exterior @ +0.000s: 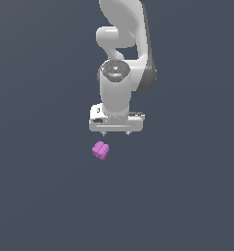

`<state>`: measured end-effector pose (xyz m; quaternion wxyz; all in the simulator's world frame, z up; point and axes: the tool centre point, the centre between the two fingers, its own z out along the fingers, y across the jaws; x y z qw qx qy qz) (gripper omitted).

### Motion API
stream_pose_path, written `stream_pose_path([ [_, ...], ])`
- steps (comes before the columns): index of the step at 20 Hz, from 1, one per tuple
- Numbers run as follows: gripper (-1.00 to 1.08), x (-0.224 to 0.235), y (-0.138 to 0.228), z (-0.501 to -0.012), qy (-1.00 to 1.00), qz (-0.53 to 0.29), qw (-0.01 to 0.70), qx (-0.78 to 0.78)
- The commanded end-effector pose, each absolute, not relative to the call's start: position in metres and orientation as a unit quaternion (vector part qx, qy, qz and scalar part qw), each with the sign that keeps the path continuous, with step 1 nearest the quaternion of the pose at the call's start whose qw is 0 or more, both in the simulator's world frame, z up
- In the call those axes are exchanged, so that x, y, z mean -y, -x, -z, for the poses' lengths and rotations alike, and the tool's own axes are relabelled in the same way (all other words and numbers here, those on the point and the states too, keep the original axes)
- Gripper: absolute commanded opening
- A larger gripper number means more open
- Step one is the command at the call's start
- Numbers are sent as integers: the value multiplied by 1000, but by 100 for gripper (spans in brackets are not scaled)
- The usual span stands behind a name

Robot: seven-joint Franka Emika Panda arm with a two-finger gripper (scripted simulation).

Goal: Pick up the object and move it to a goal position.

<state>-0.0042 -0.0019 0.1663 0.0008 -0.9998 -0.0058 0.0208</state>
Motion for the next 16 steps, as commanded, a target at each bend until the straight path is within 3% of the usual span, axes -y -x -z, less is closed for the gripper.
stream_pose_path([
  [1,100,2,4,-166,1000,-21,1,6],
  [16,100,-6,1,-181,1000,-15,13,-12],
])
